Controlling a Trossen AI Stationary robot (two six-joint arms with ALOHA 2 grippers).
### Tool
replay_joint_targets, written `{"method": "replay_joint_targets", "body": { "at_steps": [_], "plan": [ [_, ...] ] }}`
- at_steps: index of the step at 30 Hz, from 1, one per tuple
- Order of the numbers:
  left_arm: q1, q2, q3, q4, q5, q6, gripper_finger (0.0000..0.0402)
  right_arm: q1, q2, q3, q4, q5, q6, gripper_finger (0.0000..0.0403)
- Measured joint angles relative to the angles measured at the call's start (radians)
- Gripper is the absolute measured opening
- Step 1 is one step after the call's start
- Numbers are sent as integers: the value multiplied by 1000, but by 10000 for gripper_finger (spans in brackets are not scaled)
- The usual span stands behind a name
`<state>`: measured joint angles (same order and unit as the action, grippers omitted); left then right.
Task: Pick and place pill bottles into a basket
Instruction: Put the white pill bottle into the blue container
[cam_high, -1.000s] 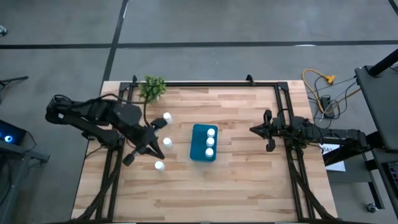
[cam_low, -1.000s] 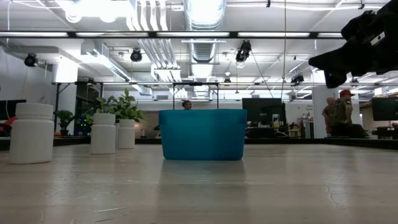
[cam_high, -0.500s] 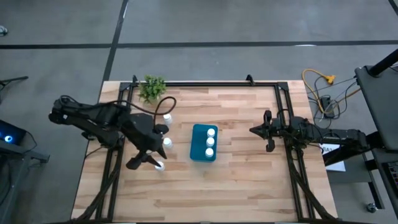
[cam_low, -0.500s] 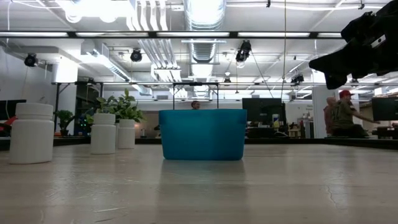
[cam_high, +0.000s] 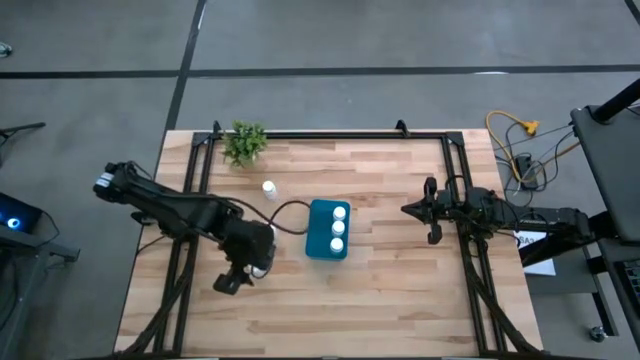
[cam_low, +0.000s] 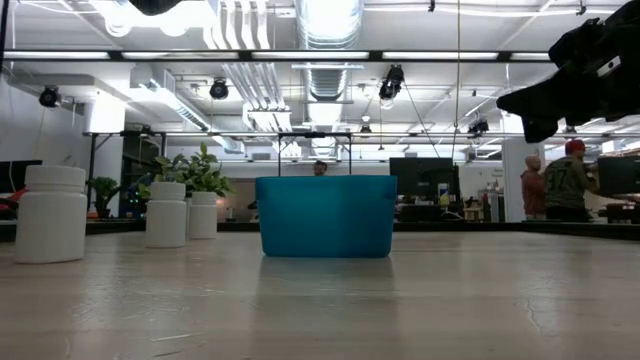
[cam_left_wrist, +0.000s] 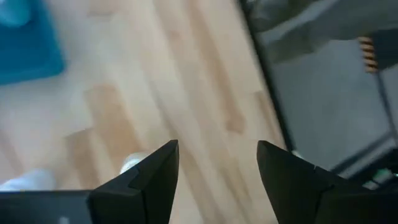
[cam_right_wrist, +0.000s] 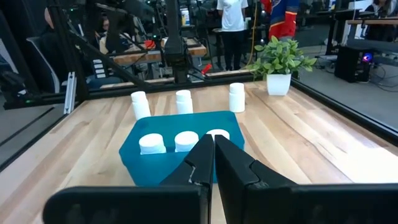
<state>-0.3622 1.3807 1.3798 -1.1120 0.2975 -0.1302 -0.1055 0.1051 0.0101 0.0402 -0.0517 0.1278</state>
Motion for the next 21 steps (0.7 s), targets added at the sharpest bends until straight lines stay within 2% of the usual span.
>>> {"method": "replay_joint_targets", "body": {
  "at_steps": [5,9,17,21],
  "plan": [
    [-2,14,-3,3,-147,-84,199,0,0,0,0,0,-8,9],
    [-4,-5,-48,14,-223,-152,199,0,0,0,0,0,-10,9],
    [-5,-99,-255,206,-252,-297,199,0,0,0,0,1,-26,9],
    [-6,-119,-342,230,-254,-358,199,0,0,0,0,0,-27,8]
  ]
}}
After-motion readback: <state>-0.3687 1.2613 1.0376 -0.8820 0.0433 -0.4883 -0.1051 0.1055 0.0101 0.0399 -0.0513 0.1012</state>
